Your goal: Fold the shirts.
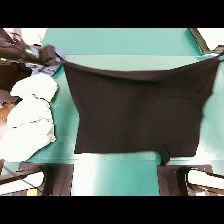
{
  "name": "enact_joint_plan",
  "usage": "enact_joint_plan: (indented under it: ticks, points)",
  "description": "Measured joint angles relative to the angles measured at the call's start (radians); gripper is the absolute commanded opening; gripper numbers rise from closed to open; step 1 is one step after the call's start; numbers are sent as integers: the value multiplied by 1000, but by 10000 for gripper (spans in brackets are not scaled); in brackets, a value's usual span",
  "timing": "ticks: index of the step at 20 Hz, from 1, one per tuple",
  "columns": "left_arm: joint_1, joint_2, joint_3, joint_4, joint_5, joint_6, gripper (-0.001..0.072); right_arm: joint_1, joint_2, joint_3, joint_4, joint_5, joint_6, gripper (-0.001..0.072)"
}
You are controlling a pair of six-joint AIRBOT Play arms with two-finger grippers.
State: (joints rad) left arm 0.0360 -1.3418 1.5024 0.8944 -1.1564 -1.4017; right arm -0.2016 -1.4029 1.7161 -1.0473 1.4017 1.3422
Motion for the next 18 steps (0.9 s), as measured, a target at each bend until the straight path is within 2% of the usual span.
enact_joint_plan:
  ticks: [5,10,13,18]
  points:
    - [0,-189,-21,-16,251,58,26,75,-216,-32,-38,-219,3,8]
    - [-1,-248,-21,-22,454,133,26,80,-281,-37,-45,-431,3,8]
    - [-1,-258,-19,-22,468,179,25,68,-285,-39,-49,-465,-12,8]
    - [0,-263,-63,-4,351,198,26,77,-272,-103,-165,-354,-43,8]
